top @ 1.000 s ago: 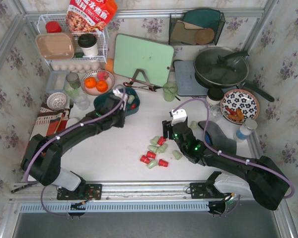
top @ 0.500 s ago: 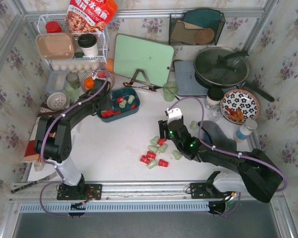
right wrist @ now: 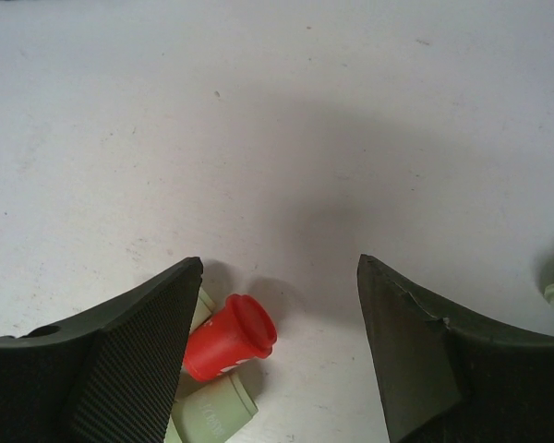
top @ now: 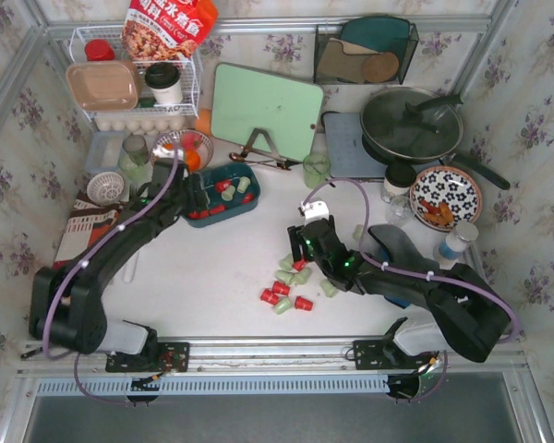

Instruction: Mix the coffee capsules in the storage basket

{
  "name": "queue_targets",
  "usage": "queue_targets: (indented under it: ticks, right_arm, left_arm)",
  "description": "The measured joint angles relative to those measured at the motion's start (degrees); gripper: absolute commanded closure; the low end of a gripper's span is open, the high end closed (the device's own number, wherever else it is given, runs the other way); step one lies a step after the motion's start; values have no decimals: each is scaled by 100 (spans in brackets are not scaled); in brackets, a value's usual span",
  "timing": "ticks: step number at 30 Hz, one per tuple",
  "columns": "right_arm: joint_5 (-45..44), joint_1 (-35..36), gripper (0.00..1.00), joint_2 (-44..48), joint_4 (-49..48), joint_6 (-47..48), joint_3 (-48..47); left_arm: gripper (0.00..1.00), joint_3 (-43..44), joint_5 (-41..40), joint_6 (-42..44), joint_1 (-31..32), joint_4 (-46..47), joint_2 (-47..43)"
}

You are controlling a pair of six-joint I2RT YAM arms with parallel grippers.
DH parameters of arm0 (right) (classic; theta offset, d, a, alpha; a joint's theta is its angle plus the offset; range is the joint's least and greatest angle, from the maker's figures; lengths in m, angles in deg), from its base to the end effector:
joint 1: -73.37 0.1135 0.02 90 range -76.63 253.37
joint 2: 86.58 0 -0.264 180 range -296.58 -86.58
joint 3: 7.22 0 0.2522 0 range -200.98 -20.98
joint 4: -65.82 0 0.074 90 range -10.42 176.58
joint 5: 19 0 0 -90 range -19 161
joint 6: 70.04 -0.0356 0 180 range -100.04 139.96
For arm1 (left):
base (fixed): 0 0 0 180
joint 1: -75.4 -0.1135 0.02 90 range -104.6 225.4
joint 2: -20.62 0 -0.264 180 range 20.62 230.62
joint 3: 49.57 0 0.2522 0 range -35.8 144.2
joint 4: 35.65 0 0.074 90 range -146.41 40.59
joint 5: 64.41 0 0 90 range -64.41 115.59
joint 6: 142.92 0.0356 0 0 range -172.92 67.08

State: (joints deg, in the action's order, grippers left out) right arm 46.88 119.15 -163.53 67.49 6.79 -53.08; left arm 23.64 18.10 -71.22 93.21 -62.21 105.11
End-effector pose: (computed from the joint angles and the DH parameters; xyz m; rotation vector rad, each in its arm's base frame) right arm 0.1959 0.1804 0.1828 -0.3509 2.0623 0.1714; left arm 0.3140 -0.0960 0.2599 -0.0810 2.2305 -0.1996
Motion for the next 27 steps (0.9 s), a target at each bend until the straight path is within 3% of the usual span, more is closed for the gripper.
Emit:
queue_targets:
  ticks: [10,14,18,27]
  right_arm:
    - [267,-4,24,-334,706,-328,-452]
    - [240,-4,30,-337,1165,-752,-586]
    - [240,-4,37,-319,1504,-1276,-588]
    - [461,-2,42,-466,1729,-2083,-686]
  left_arm:
    - [29,-1523,662,-643,181,-546,-2371]
    - [29,-1897,728,-684,273,-763,-3097]
    - [29,-2260,719,-680,304,-916,-3624]
    - [28,-2594,761,-577,310,-977,-3985]
